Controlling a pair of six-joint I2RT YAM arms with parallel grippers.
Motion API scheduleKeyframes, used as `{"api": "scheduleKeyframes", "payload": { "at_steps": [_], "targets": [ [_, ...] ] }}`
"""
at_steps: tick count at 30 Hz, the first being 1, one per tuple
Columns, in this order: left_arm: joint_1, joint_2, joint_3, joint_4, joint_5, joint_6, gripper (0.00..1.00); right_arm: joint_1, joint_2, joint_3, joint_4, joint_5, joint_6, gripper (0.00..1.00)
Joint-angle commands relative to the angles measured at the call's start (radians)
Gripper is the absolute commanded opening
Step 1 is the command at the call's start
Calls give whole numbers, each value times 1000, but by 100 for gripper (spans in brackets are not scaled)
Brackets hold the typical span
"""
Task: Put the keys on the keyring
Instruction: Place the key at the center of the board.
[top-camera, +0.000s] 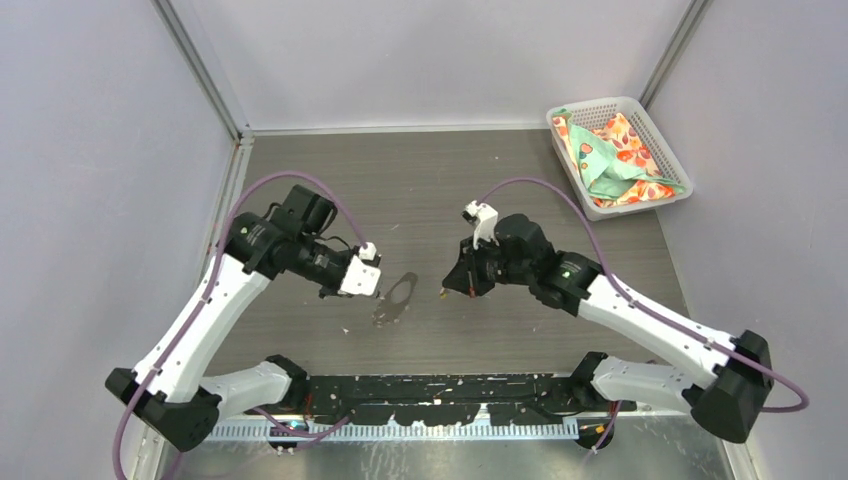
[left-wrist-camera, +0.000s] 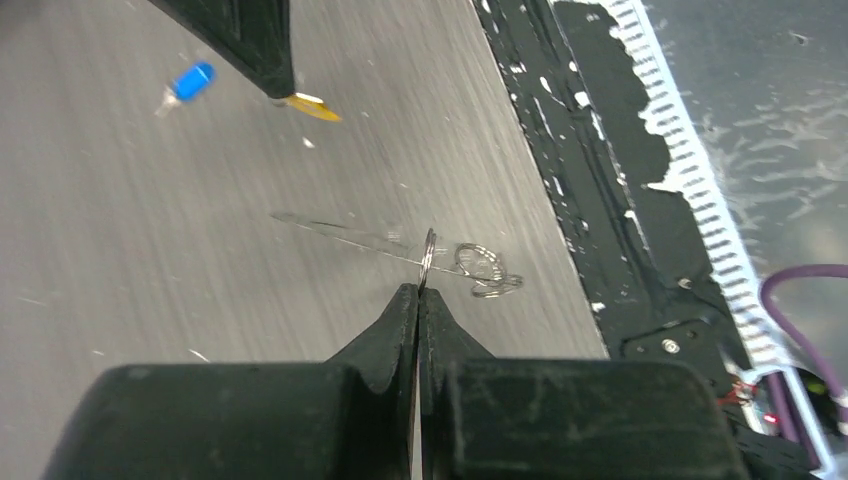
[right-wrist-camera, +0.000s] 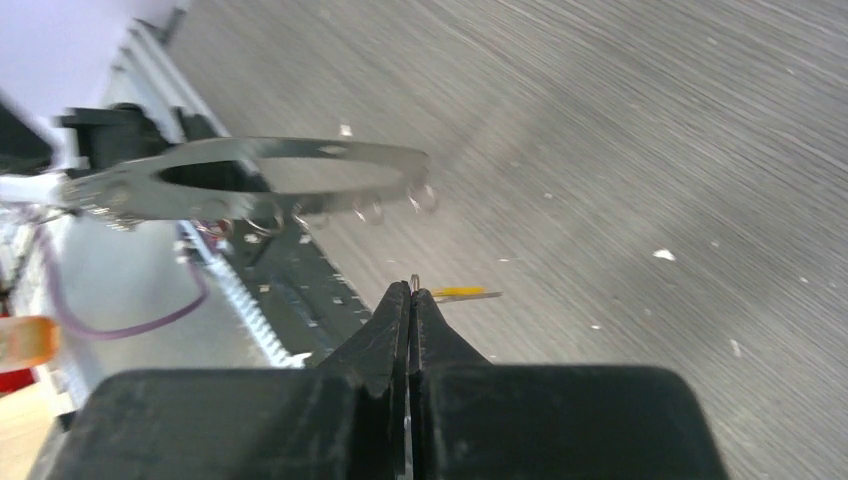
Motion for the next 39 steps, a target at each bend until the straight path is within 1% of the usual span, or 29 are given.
{"api": "scheduleKeyframes", "payload": {
  "at_steps": [1,4,9,12,16,18,20,23,26,27,28,31,33,36,39],
  "targets": [
    [-4,21,44,-81,-44,-147,0,-1,126,-26,1,152,-74,1],
    [-3,34,23,-40,-58,-289,0,3,212,-56,61,179,-82,4],
    [-4,45,-24,63,-174,-492,0,8,325,-101,170,241,-58,6],
    [-4,38,-61,133,-266,-576,0,24,386,-103,206,317,-54,6],
    [-5,23,-92,213,-385,-647,0,56,446,-93,231,367,-42,7],
    [-9,28,-91,229,-438,-678,0,68,455,-98,243,374,-36,13],
    [-11,39,-81,220,-457,-699,0,68,443,-110,269,357,-31,22],
    [-11,54,-62,172,-388,-706,0,68,367,-122,310,333,-42,35],
    [-11,64,-34,130,-299,-715,0,68,267,-86,293,297,-97,47],
    [-11,66,-24,124,-287,-723,0,68,238,-71,285,249,-127,58],
    [-11,70,-13,116,-272,-735,0,68,212,-57,277,221,-152,63],
    [-11,90,20,75,-210,-750,0,69,131,-37,325,117,-185,68],
    [-11,93,36,59,-165,-762,0,68,101,-22,369,29,-188,69],
    [-11,89,49,59,-101,-793,0,68,88,-6,495,-115,-138,68],
    [-12,92,73,42,-45,-807,0,68,89,-14,659,-210,-47,66]
  ]
}}
